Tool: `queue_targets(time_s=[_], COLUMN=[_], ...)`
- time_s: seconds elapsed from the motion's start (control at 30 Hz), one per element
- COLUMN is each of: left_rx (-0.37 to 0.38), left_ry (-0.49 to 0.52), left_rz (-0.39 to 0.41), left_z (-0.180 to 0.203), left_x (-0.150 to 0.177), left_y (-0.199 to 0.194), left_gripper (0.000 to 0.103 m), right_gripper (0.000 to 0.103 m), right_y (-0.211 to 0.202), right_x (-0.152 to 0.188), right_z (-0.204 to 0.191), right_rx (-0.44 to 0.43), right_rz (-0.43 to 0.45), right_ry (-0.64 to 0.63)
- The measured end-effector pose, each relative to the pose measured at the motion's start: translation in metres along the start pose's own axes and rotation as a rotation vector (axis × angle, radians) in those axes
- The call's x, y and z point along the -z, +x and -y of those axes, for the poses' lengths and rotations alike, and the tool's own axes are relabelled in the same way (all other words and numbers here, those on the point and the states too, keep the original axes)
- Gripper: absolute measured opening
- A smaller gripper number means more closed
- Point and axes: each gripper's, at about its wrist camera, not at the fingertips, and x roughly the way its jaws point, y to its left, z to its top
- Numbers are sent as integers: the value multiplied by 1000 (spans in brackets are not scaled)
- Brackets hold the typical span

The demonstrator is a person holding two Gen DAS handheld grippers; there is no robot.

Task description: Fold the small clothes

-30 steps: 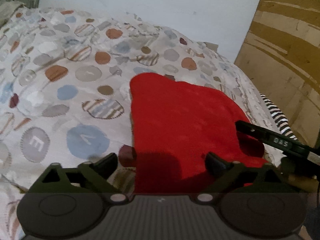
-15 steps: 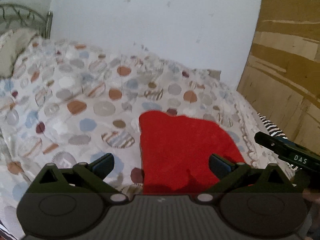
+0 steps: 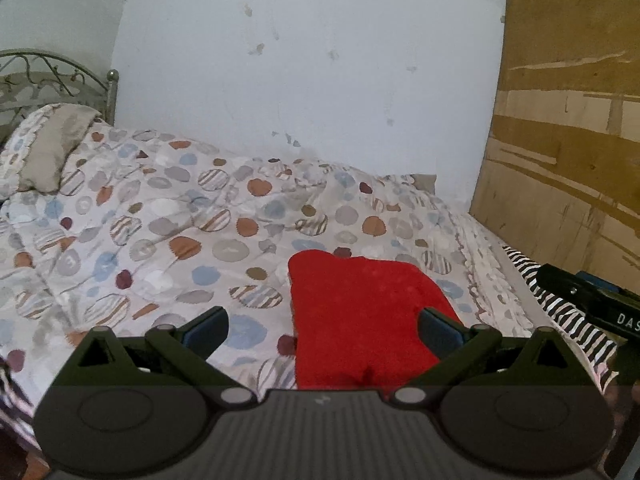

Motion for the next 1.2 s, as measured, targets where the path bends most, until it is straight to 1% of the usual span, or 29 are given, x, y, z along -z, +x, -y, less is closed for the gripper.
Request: queue_targets(time_s=[0.3, 0.47, 0.6, 0.7, 0.8, 0.87, 1.07, 1.2], left_rx=[-28, -55, -81, -99, -113, -123, -136, -138], left_ry=[3, -6, -21, -50, -56, -50, -40, -45], left_rz=[27, 45, 37, 22, 10, -1, -16, -35], left_z=[-4, -8, -11, -16, -19, -21, -22, -23], left_x=[41, 63, 80, 95, 107, 113, 122, 124], left_y=[-55, -77, -87, -89, -90, -88, -84, -79], left_gripper=[103, 103, 103, 103, 103, 103, 103, 103], right_gripper=[103, 103, 103, 103, 103, 103, 103, 103], right_y=[-71, -99, -116, -122, -126, -126, -127, -121], right_x=[22, 37, 50, 62, 75, 81, 97, 102], right_z=[-31, -42, -47, -48, -44, -41, -36, -33], right_rx=[-4, 4, 15, 47, 71, 72, 83, 91], right_rz=[29, 44, 51, 55, 33, 16, -12, -34], right_ry=[-33, -33, -33, -37, -21, -14, -15, -5])
